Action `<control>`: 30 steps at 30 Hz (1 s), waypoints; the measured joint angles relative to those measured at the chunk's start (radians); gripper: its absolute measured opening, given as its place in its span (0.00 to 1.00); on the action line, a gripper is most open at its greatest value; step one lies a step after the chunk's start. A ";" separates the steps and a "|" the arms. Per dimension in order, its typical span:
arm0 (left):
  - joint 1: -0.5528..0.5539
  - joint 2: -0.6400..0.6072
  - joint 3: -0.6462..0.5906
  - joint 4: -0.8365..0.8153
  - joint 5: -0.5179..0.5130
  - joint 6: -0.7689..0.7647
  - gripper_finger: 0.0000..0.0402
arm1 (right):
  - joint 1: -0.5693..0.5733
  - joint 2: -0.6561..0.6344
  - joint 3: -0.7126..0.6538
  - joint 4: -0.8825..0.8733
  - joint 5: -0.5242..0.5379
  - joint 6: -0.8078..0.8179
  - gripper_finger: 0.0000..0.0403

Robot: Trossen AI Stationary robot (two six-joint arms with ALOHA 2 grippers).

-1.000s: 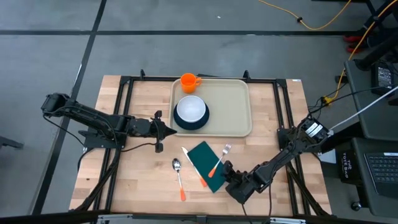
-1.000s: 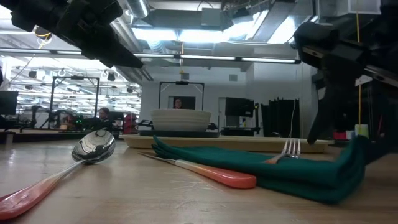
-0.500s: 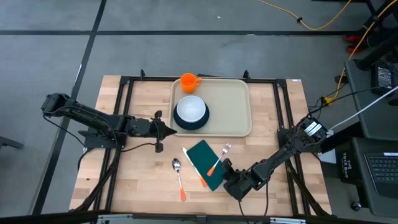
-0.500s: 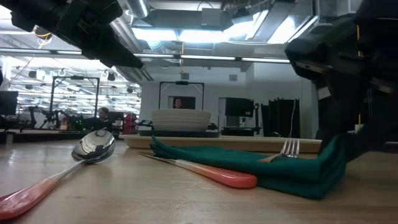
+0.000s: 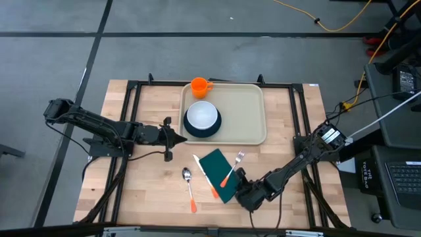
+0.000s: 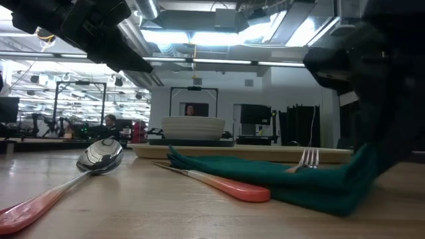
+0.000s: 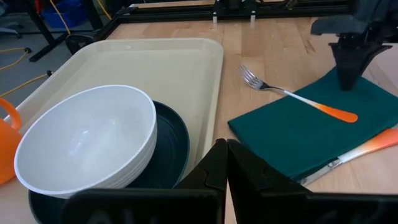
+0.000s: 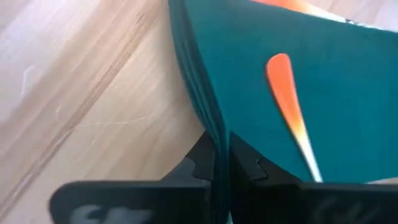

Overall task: Set up tray
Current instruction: Put the dark green napkin on the gray tray

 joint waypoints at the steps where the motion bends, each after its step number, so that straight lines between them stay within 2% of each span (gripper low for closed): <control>1: 0.000 0.000 0.000 0.000 0.000 0.000 0.00 | 0.000 0.000 0.024 -0.035 0.000 -0.001 0.04; 7: 0.000 0.000 0.000 0.000 0.002 0.000 0.01 | 0.000 -0.001 0.167 -0.253 0.013 0.003 0.04; 11: 0.000 0.000 0.000 0.000 0.001 0.000 0.01 | -0.004 -0.001 0.238 -0.356 0.024 0.069 0.04; 17: 0.000 0.000 0.000 0.000 0.001 0.000 0.00 | -0.005 -0.002 0.352 -0.433 0.021 0.106 0.04; 24: 0.000 0.000 0.000 0.000 0.006 0.000 0.01 | -0.004 -0.002 0.478 -0.493 -0.059 0.115 0.04; 30: 0.000 0.000 0.000 -0.001 0.006 0.000 0.00 | -0.004 -0.002 0.570 -0.616 -0.053 0.224 0.04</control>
